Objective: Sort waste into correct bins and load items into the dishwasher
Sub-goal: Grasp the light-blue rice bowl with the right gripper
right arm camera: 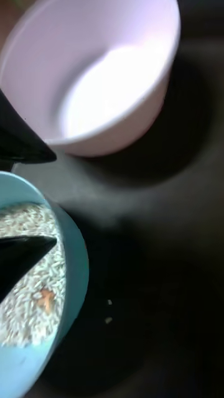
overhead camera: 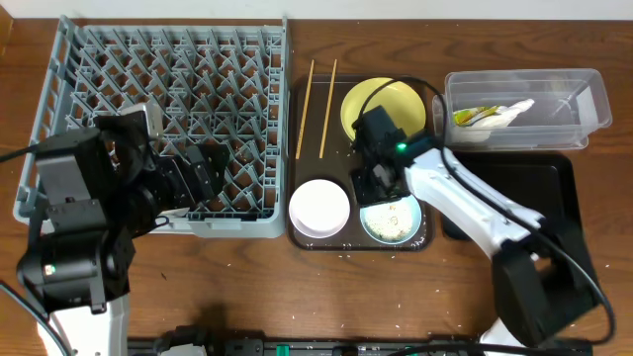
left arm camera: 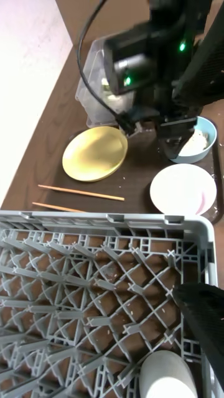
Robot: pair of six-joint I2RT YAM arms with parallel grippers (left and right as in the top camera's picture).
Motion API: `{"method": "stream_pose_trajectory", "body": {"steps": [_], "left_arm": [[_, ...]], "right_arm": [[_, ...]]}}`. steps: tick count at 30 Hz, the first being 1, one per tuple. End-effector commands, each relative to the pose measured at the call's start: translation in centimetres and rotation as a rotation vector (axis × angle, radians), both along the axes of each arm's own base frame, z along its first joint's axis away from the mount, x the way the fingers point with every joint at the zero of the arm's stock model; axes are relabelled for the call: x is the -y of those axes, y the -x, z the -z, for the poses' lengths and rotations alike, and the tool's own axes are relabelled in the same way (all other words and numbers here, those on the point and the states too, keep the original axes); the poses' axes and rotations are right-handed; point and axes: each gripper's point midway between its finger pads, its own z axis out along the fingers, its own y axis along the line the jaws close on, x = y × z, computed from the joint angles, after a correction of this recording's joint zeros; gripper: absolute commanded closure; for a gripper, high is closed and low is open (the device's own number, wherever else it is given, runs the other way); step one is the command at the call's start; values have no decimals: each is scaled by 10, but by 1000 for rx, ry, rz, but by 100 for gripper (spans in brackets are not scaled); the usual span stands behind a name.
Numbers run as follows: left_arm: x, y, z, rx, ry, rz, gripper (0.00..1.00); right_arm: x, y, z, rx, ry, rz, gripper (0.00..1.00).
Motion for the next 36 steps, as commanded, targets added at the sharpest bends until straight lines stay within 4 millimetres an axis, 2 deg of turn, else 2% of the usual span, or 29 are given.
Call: {"method": "stream_pose_trajectory", "body": {"steps": [1, 2, 4, 6, 8, 11, 12, 14, 15, 18, 20, 22, 25, 27, 29, 30, 33, 36], "left_arm": [[2, -3, 4, -24, 5, 19, 9], [2, -3, 6, -35, 7, 19, 10], [2, -5, 11, -55, 10, 19, 10], [1, -7, 13, -64, 11, 19, 10], [2, -7, 14, -68, 12, 19, 10], [2, -6, 14, -68, 12, 19, 10], [2, -6, 14, -68, 12, 19, 10], [2, -6, 14, -68, 12, 19, 10], [2, -6, 14, -68, 12, 19, 10], [2, -6, 14, -69, 12, 19, 10], [2, -5, 15, -75, 13, 19, 10], [2, -5, 15, -75, 13, 19, 10], [2, -5, 15, -75, 13, 19, 8], [2, -5, 15, -75, 12, 19, 4], [2, -5, 15, -75, 13, 19, 1], [2, -5, 15, -75, 13, 19, 0], [2, -5, 15, -75, 13, 19, 0], [2, -5, 15, -75, 13, 19, 1]], "right_arm": [[4, 6, 20, -66, 49, 114, 71], [5, 7, 21, -73, 54, 121, 72], [15, -1, 22, -32, 109, 139, 85], [29, -10, 23, 23, 180, 157, 93], [40, -17, 22, 66, 240, 169, 98], [44, -19, 21, 81, 260, 171, 99], [43, -20, 21, 85, 257, 171, 96], [42, -20, 22, 87, 255, 168, 83], [40, -20, 24, 86, 256, 165, 82], [40, -19, 37, 65, 272, 155, 89], [39, -18, 39, 57, 269, 155, 99], [37, -19, 34, 63, 255, 155, 99], [21, -19, 13, 62, 135, 102, 99], [11, -22, -14, 66, -7, 84, 99], [13, -29, -40, 88, -118, 112, 99], [17, -36, -56, 109, -185, 116, 99], [35, -49, -81, 148, -289, 129, 99], [75, -60, -99, 154, -412, 174, 99]]}}
